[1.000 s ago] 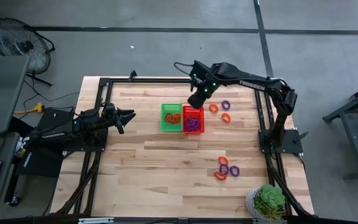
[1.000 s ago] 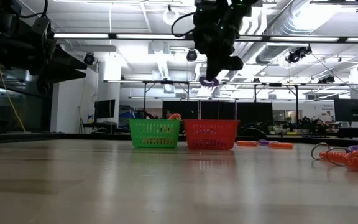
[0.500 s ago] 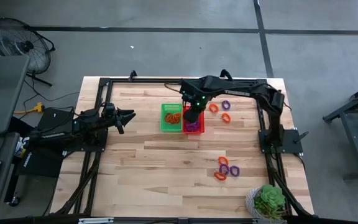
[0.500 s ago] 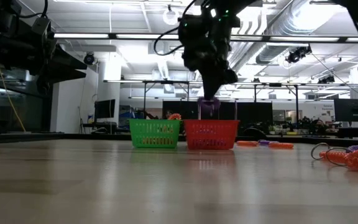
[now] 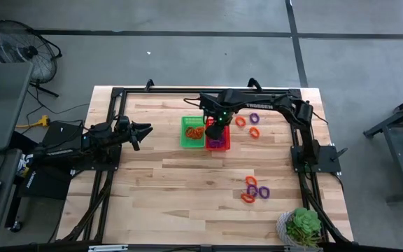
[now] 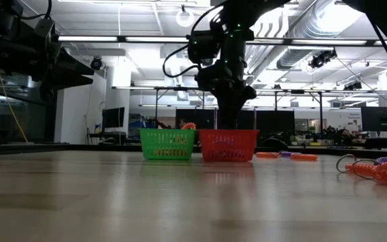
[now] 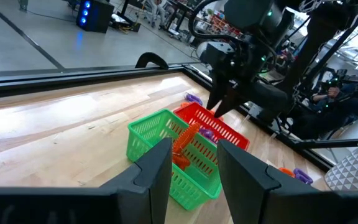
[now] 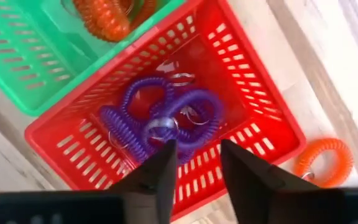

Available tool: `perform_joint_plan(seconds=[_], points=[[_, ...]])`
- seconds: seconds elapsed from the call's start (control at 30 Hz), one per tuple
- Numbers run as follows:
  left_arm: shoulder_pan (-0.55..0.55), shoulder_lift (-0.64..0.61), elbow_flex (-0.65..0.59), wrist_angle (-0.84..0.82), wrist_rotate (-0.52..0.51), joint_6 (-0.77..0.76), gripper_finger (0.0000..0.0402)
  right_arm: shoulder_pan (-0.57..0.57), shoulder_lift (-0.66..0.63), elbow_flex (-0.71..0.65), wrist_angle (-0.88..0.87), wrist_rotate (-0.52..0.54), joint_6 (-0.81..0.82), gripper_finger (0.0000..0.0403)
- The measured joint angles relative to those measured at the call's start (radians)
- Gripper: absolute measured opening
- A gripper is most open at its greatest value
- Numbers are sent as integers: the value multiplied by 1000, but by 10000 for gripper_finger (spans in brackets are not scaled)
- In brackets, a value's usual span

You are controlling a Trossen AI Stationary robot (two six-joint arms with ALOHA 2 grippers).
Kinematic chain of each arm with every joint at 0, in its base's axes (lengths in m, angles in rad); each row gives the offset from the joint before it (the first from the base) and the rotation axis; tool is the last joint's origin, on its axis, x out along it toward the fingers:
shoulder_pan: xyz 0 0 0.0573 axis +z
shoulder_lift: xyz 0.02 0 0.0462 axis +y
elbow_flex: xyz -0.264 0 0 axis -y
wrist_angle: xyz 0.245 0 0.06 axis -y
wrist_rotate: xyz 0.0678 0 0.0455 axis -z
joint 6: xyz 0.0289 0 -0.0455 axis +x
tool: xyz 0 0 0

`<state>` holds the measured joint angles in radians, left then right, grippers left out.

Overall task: Sort spring keychains
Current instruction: Put the purple spring keychain into the orange bin

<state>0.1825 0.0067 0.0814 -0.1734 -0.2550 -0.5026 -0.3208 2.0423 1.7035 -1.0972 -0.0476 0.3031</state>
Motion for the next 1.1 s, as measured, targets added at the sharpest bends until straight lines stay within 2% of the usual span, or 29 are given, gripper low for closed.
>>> perform_joint_plan(seconds=[0.17, 0.37, 0.5, 0.63, 0.93, 1.1], points=[[0, 0, 0, 0, 0, 0, 126, -13, 0, 6, -53, -28, 9, 177], [0, 0, 0, 0, 0, 0, 126, -53, 0, 33, -148, 90, 10, 216], [0, 0, 0, 0, 0, 0, 126, -99, -1, 46, -199, 168, 10, 222], [0, 0, 0, 0, 0, 0, 126, -150, -1, 44, -222, 202, 10, 222], [0, 0, 0, 0, 0, 0, 126, -279, -2, -22, -187, 213, 3, 222], [0, 0, 0, 0, 0, 0, 126, -331, -55, -153, -102, 172, 2, 222]])
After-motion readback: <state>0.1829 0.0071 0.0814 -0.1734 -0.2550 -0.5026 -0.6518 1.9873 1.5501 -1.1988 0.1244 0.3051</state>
